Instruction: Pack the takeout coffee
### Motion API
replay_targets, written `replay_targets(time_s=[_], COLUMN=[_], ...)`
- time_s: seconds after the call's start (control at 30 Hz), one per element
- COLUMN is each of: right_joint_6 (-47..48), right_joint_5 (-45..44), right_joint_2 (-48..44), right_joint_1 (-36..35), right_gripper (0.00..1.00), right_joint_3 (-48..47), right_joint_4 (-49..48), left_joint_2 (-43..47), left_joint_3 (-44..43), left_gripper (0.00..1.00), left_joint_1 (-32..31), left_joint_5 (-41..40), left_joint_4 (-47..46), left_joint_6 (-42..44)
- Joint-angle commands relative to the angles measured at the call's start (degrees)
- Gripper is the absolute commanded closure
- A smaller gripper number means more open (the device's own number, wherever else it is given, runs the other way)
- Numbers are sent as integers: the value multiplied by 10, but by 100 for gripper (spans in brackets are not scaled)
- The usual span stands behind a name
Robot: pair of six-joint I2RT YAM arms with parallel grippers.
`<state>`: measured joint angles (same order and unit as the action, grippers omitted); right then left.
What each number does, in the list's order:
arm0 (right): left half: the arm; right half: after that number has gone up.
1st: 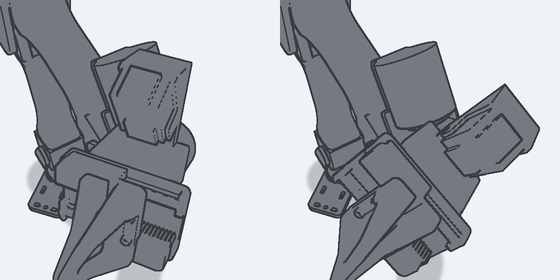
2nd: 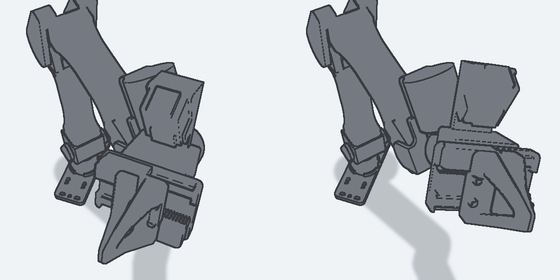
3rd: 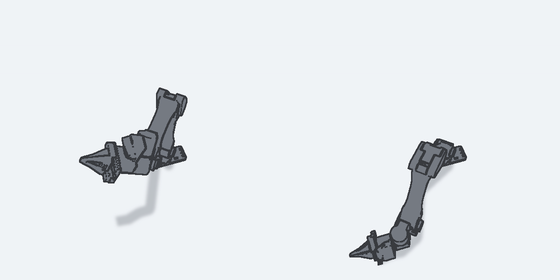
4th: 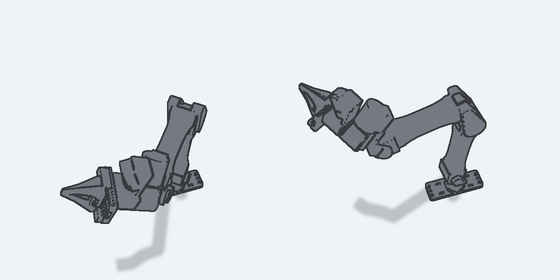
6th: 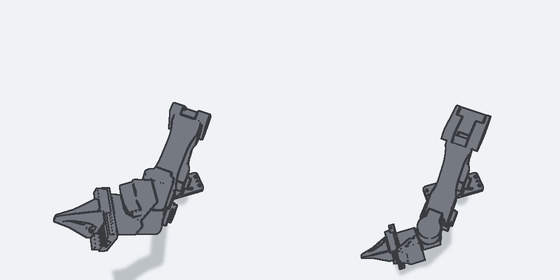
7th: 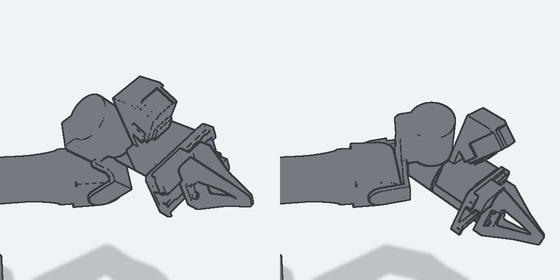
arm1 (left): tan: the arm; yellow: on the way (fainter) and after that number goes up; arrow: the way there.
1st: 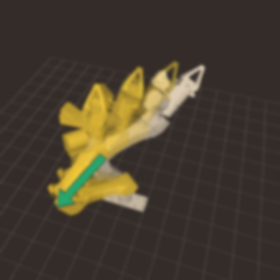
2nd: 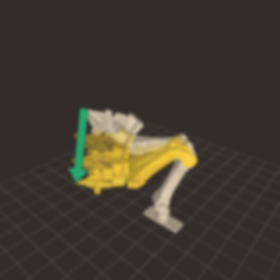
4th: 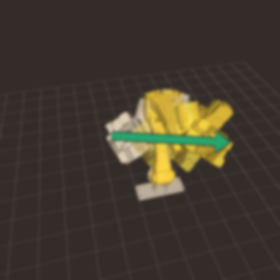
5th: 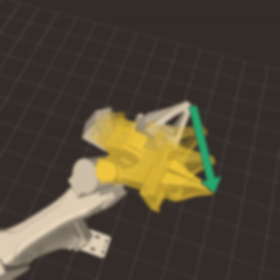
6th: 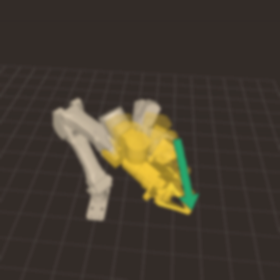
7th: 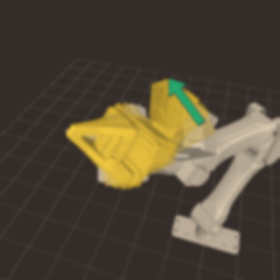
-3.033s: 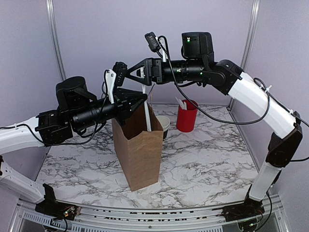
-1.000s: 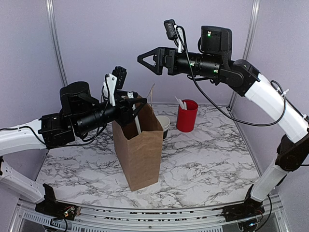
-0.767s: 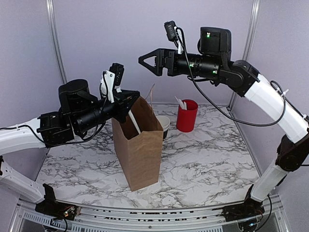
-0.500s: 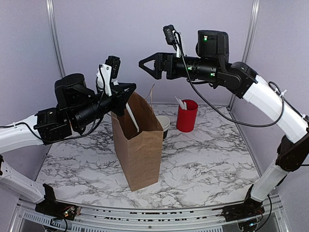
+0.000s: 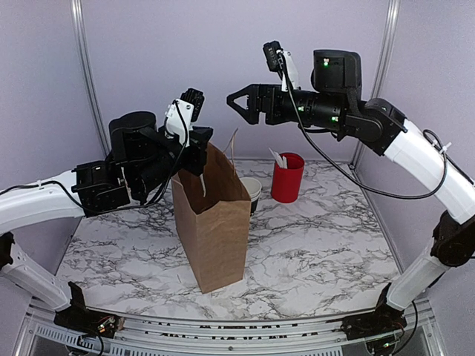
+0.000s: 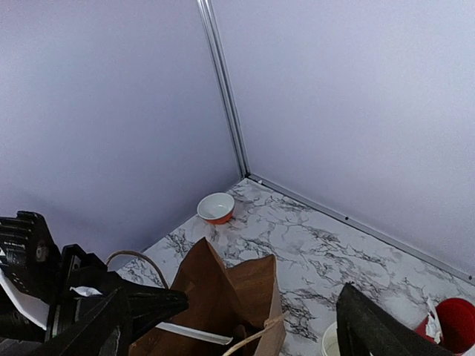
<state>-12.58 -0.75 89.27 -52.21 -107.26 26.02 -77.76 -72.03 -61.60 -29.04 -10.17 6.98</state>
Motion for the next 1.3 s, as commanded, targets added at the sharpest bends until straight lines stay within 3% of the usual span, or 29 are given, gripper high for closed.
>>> replay_targets(time_s=[0.0,0.1,0.23,0.5,0.83,1.27], right_joint_6=[9,10,12,14,-4,-54], right_joint_5=[-40,-54,-66,-106,-147,-134], right_joint_2=[-25,-32,-38,-43,-63,-145], right_joint_1=[2,2,2,1,33,211], right_gripper=[7,7,7,6,4,0], right_joint_3=[12,18,26,35,82,242], right_joint_4=[3,6,7,18,32,7], left_joint_2=[-21,-23,-14,12,65,138], left_joint_3=[-33,-37,-37,-50,-70,-5], left_gripper=[73,40,30,2,1,1], left_joint_1=[-3,-3,-2,-1,70,255], left_joint_5=[-41,-37,-34,-35,34,93], left_joint_4=[17,21,19,27,95,172], left_joint_6=[25,16,7,-27,-146,-275])
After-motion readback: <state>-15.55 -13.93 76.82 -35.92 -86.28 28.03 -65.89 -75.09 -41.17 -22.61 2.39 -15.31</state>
